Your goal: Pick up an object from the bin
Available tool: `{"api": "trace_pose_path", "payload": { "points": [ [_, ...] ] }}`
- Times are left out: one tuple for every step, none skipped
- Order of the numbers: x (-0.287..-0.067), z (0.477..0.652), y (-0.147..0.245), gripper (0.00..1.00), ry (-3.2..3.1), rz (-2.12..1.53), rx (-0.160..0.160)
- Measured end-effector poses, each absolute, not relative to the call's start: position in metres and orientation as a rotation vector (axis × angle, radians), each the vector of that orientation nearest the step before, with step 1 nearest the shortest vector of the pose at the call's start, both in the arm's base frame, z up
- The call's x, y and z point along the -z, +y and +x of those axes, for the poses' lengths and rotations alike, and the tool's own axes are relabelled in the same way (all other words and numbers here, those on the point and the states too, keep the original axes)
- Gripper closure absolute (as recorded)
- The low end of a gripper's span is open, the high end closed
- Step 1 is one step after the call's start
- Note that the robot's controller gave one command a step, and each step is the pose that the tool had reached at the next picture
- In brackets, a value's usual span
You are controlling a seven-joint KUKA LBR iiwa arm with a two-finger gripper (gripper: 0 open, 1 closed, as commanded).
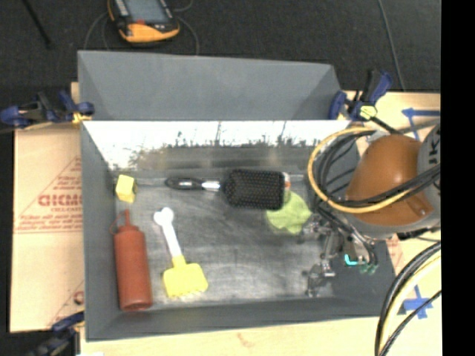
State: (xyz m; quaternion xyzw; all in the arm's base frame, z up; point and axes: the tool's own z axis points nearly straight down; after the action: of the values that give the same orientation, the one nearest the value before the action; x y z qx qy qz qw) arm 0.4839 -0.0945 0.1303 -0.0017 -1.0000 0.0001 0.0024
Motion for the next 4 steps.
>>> {"api": "trace_pose_path", "payload": {
  "points": [
    [-0.134, 0.486, -0.094, 0.00, -3.144, 0.000, -0.002],
    [-0.158, 0.501, -0.086, 0.00, -3.130, 0.172, 0.000],
    [-0.181, 0.524, -0.084, 0.00, -3.133, 0.340, -0.003],
    [-0.196, 0.544, -0.094, 0.00, -3.139, 0.182, -0.001]
  ]
}}
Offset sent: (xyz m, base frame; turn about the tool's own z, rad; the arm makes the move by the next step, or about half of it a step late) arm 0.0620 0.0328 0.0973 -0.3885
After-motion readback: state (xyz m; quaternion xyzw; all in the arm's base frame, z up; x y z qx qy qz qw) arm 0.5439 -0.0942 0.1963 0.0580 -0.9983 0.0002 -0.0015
